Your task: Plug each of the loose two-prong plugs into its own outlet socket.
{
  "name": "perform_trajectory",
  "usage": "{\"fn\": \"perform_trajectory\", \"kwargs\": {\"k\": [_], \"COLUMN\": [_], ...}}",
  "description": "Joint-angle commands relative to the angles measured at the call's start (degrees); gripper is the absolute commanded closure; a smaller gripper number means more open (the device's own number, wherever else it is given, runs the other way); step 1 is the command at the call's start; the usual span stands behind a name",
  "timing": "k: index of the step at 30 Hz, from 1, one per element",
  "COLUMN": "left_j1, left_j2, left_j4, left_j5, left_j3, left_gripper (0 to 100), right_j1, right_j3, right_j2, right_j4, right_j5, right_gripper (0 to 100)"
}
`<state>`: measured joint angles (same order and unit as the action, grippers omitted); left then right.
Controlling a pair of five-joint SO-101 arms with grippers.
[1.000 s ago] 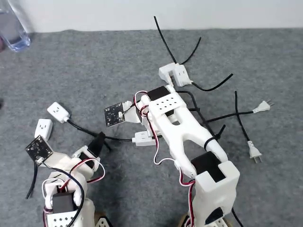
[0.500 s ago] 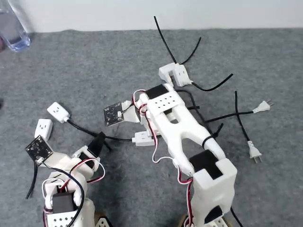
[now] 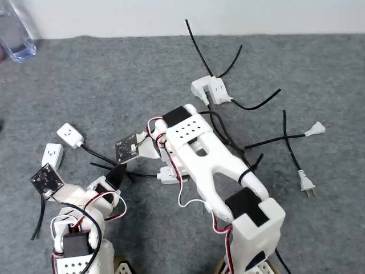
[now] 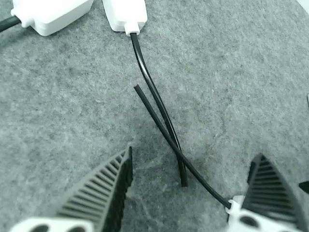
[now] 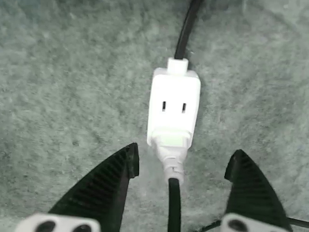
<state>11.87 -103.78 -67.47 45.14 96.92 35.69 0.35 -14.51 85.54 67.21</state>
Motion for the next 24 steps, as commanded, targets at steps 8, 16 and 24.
{"fn": "perform_trajectory", "kwargs": {"k": [8,16,24], "left_j1": [0.44,0.44,0.44], "left_j2": [-0.44,-0.44,-0.44], "left_j4": [0.88,1.14,1.14], "left_j5": [-0.18,-0.18,-0.18], "left_j3": [-0.48,-0.48,-0.48], "left_gripper": [64,64,64], "right_j1": [2.42,2.42,2.15], "right_j3": [-1.49,-1.49,-1.49], "right_j2": [0.22,-9.27,-12.88], "right_j4": [-3.21,-6.46,-10.59], "right_j5": [-0.97,-0.97,-0.97], "right_gripper": [71.7,71.7,78.9]}}
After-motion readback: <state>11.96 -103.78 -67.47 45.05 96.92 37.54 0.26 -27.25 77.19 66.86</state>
